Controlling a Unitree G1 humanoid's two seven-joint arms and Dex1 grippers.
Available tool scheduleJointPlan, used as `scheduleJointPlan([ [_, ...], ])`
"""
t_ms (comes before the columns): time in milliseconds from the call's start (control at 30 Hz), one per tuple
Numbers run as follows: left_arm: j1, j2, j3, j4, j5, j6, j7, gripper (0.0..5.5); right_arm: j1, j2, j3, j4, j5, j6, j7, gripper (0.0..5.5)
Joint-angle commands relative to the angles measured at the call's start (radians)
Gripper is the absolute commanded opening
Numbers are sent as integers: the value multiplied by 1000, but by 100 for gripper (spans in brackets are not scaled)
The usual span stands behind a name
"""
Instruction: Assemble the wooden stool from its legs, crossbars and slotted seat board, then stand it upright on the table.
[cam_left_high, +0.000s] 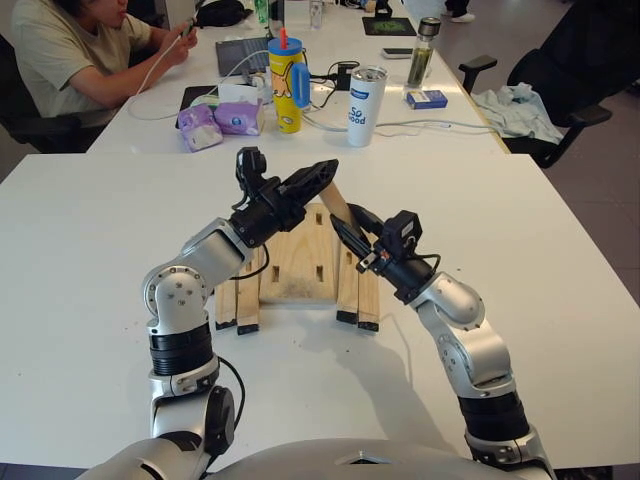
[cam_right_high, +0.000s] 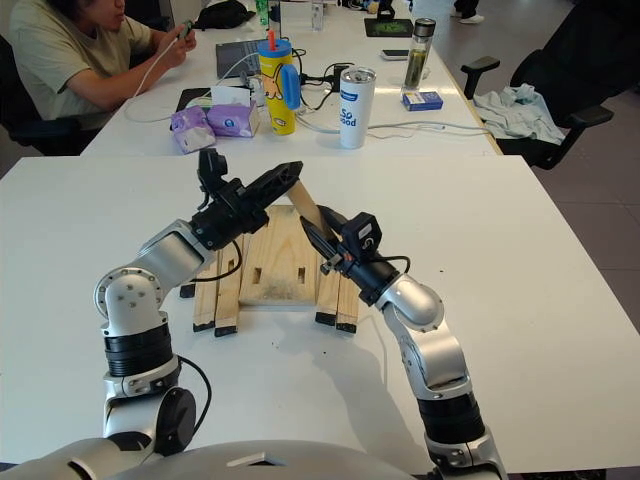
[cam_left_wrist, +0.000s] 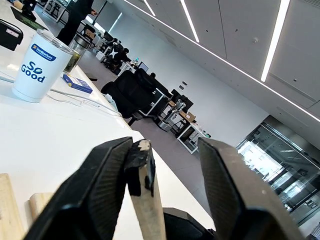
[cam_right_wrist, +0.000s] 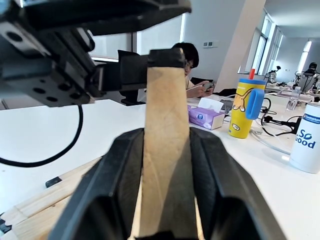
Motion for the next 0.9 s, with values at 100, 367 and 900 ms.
scheduleJointPlan([
  [100,1,22,7,12,-54,21,17,120,12,-13,0,-25,2,-30,7,131],
  [367,-1,44,8,26,-88,19,26,43,6,-11,-21,-24,20,-35,1,131],
  [900,87,105,78,-53,244,-340,177,43,-18,-19,-102,118,-18,107,-101,279],
])
